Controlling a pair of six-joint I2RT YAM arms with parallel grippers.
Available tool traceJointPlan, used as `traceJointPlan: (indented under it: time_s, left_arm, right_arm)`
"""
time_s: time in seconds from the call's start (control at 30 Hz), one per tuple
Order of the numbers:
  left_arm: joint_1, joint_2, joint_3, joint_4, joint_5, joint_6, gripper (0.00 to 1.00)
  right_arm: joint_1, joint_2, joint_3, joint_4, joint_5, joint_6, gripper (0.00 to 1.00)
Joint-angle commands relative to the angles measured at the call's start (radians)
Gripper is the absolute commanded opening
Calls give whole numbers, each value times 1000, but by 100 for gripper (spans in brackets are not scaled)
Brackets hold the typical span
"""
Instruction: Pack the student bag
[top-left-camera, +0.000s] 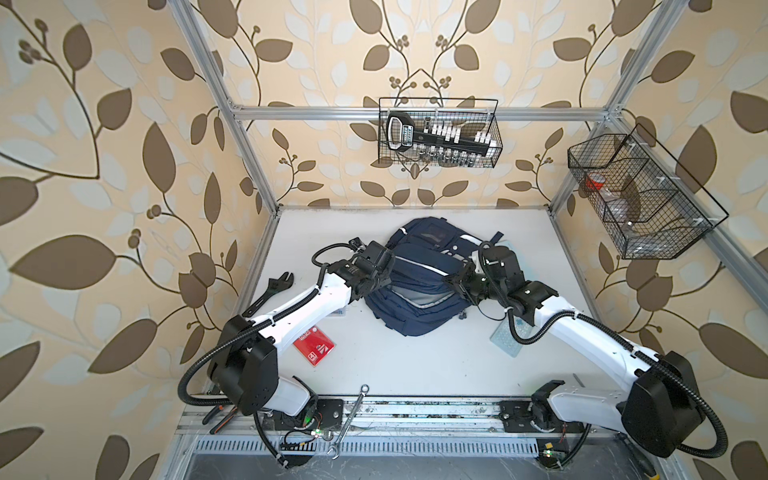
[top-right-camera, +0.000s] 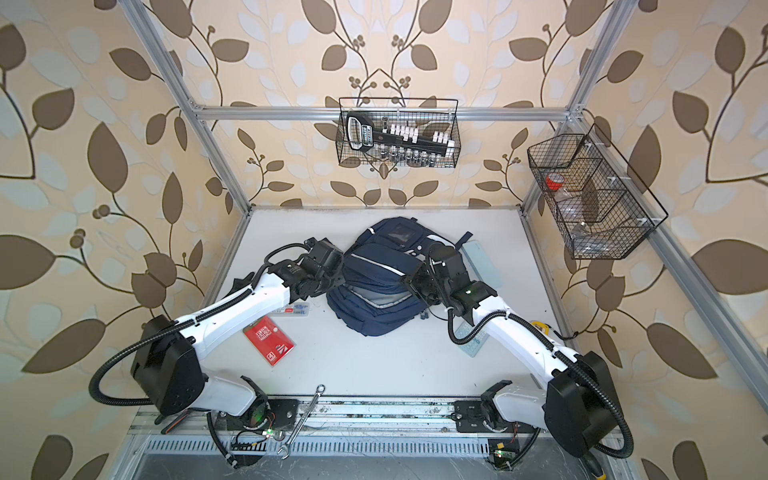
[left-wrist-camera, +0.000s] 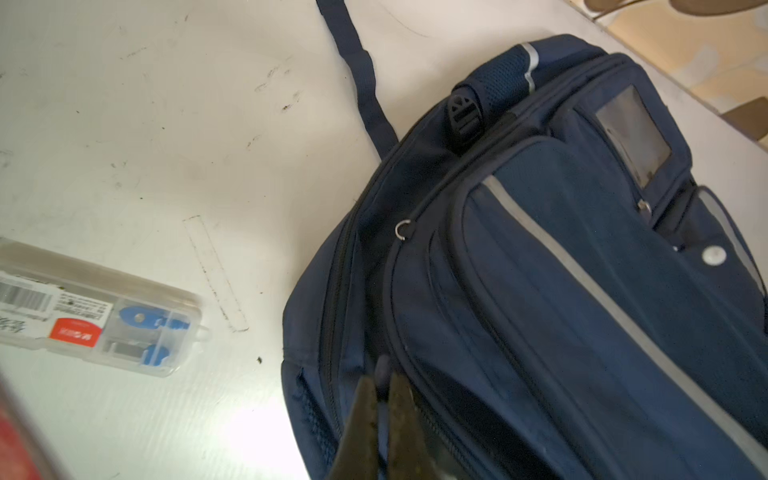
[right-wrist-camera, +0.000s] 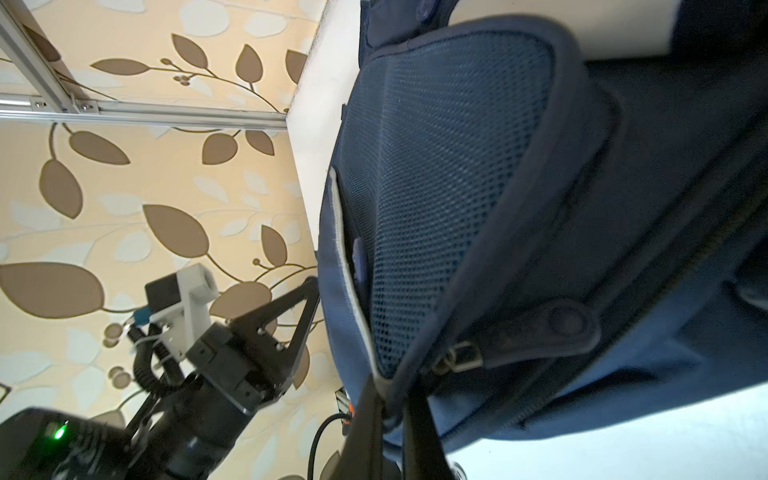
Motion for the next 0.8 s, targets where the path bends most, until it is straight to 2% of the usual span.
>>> traceJointPlan:
  time_s: [0.0,0.1,0.2,0.3,0.47,0.63,0.73,0.77]
  left_arm:
    - [72,-10,-10,-166,-328,-56,0]
    - [82,-72,-26,-236,-370,-94,0]
    - [95,-115,-61,-272,-379,-111,0]
    - [95,-120,-88,-247,-308,-104,0]
    - [60,-146,-128,-133,-208,-57,0]
    - [4,-174,-99,-78,-153,85,0]
    - [-7,-178,-98,-11,-28,154,0]
    - [-20,-175,-104,33,28,190,8]
  right_arm:
    - [-150,-18,28,-73,-29,-182,0]
    - [-283,54,65,-130,-92,-346,0]
    - [-383,112,92,-136,-139,-429,0]
    - [-372,161,124,-144,-223,-454,0]
    - [-287,149,100,-141,-207,-445,0]
    - [-265,127,78,-102,-237,-432,0]
    - [-263,121,85,-95,-264,-426,0]
    - [-263,118,86,-88,-281,-421,0]
